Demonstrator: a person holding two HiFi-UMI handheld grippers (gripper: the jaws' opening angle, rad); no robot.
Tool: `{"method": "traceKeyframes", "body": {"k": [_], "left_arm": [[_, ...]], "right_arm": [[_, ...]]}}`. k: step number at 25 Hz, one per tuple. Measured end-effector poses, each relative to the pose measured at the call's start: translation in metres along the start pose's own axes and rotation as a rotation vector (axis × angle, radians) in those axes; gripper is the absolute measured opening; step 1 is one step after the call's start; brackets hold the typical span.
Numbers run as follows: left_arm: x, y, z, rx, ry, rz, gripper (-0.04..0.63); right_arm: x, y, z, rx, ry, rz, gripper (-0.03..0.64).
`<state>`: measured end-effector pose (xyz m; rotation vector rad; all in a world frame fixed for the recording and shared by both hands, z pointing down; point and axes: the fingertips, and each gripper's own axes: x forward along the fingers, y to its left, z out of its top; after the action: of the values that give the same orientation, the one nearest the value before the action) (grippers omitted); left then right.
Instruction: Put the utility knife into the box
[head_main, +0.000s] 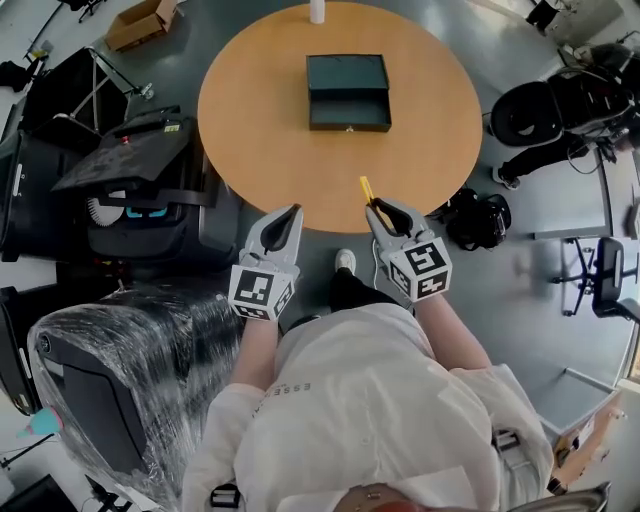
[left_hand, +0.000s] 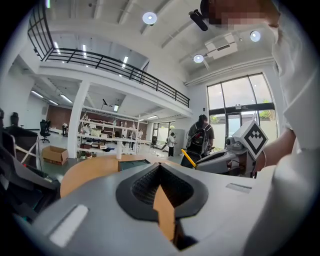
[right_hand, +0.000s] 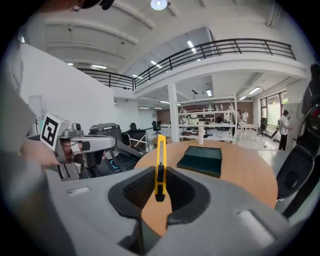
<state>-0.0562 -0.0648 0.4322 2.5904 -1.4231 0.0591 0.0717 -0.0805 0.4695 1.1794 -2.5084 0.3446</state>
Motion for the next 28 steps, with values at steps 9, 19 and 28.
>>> {"method": "traceKeyframes", "body": {"k": [9,19,28], "left_arm": [[0.09,0.031,0.025,0.01,-0.012,0.055,0.015],[0.149,0.05,0.016,-0.043,0.028,0.019,0.015],[0.199,0.084,0.017,-0.053,0.059,-0.036,0.015]], "right_arm": [[0.045,-0.072,0.022,-0.018,0.023,0.056,0.058],[0.092,-0.102,0.031,0.033,0.07,0.08,0.058],[0.14,-0.129,0.049,0.027,0.115,0.041,0.058]]}}
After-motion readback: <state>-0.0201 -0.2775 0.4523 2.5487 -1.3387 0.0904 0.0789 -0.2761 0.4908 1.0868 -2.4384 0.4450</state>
